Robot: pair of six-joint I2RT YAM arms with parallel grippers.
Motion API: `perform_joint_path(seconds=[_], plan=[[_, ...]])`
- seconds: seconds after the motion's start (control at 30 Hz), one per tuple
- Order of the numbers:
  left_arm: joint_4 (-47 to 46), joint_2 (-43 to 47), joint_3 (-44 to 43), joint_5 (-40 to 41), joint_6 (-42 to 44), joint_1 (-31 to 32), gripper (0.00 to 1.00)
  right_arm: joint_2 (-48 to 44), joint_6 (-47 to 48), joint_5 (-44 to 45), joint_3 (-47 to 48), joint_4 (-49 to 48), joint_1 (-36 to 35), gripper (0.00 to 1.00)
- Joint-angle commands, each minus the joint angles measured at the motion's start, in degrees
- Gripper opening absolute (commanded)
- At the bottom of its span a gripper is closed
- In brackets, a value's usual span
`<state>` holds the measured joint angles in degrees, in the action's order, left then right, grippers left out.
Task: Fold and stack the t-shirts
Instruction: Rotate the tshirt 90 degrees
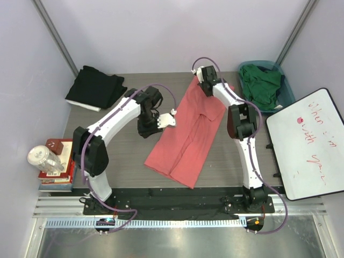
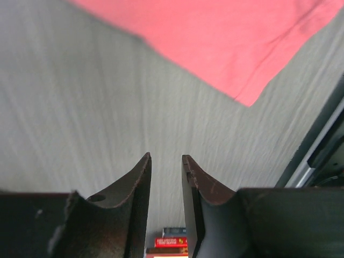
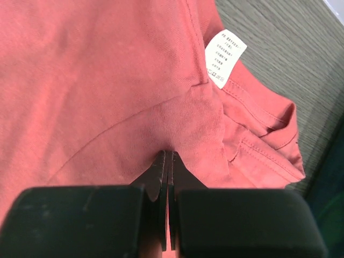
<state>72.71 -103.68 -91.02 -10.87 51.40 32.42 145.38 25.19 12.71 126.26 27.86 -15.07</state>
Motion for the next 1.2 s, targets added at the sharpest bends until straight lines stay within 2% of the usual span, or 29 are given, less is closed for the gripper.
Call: perform_joint_path(seconds=[0.0,0.47,0.77,0.87,0.9,0.97,1.03,1.07,1.1,1.17], plan=[[1.03,2.95,-2.05,5.59,-1.65,-2.98,0.30,2.18,0.99,0.74,2.06,-0.78,-1.19,0.01],[-5.81,6.56,1.55,11.91,0.46,-12.65,0.27,9.48,15.76,0.04,6.02,-9.74,-9.89,0.01],[-9.95,5.86,3.31,12.11,2.04,-15.46,0.26,13.78,22.62,2.14,8.56,-23.54,-13.85,0.01],[-11.09,5.59,3.57,11.40,1.69,-16.08,0.25,14.05,23.50,5.47,9.45,-28.11,-13.85,0.01],[-11.53,5.77,3.75,11.23,1.52,-16.25,0.25,13.18,23.41,6.70,9.10,-33.08,-13.85,0.01],[-13.02,6.03,4.71,11.05,1.16,-16.43,0.26,11.43,22.54,10.04,7.08,-36.72,-13.41,0.03],[-14.34,6.64,6.20,11.05,1.08,-16.78,0.26,7.56,20.62,11.63,4.54,-40.50,-13.14,0.13],[-15.39,6.82,6.73,9.05,1.16,-16.95,0.26,6.07,19.64,11.81,3.65,-41.64,-12.88,0.21],[-15.84,7.00,7.17,8.85,1.16,-17.22,0.26,4.31,18.59,11.90,1.73,-41.74,-12.53,0.37],[-16.54,7.26,8.58,7.80,0.99,-17.48,0.27,-0.52,16.56,12.16,0.40,-41.40,-12.09,0.48]])
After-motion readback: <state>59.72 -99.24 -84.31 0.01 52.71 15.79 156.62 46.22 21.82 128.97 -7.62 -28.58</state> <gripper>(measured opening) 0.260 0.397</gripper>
